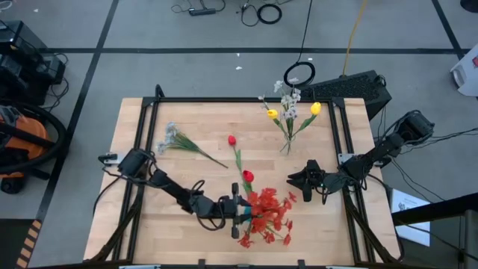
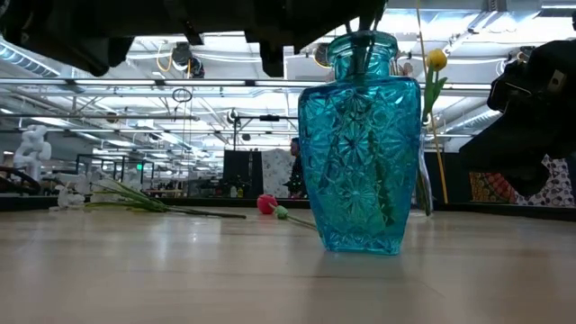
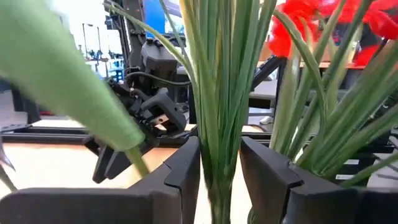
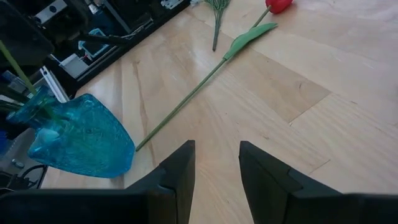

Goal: Sort flowers into vase by color
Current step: Put the orange flowers into the blue vase, then put the white flowers into the transparent vase

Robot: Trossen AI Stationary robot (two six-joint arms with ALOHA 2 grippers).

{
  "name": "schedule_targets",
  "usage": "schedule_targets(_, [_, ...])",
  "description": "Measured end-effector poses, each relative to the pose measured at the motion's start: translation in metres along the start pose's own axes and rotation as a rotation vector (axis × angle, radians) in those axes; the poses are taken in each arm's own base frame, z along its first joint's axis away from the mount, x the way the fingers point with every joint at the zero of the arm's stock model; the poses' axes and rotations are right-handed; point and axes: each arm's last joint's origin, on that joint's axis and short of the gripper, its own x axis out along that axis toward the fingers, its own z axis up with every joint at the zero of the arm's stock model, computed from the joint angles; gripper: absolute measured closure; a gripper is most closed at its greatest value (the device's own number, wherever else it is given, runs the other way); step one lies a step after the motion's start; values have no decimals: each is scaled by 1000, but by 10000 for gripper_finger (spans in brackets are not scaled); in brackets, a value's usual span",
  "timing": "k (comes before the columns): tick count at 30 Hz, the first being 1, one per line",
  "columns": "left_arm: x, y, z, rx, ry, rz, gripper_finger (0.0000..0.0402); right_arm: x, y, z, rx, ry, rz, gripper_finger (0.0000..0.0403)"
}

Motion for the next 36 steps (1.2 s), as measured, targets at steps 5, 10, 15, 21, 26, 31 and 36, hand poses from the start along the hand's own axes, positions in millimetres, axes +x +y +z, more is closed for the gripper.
schedule_targets(5, [-7,-4,8,10,21,16,281,0,0,0,-2,2,-3,287])
schedule_targets(10, [-13,-9,18,26,61,18,281,0,-1,0,-4,4,-6,287])
schedule_targets(15, [-18,-10,24,81,170,47,281,0,-1,-1,0,6,-8,287])
schedule_targets(21, [-25,-5,33,91,280,168,281,0,-1,-1,-2,7,-10,287])
schedule_targets(26, [-35,3,40,91,386,252,281,0,-2,-2,-11,15,-20,287])
schedule_targets(31, [-52,16,41,77,498,457,281,0,-4,-3,-24,26,-34,287])
schedule_targets(36, [-77,38,38,-18,558,734,281,0,-4,-3,-28,23,-37,287])
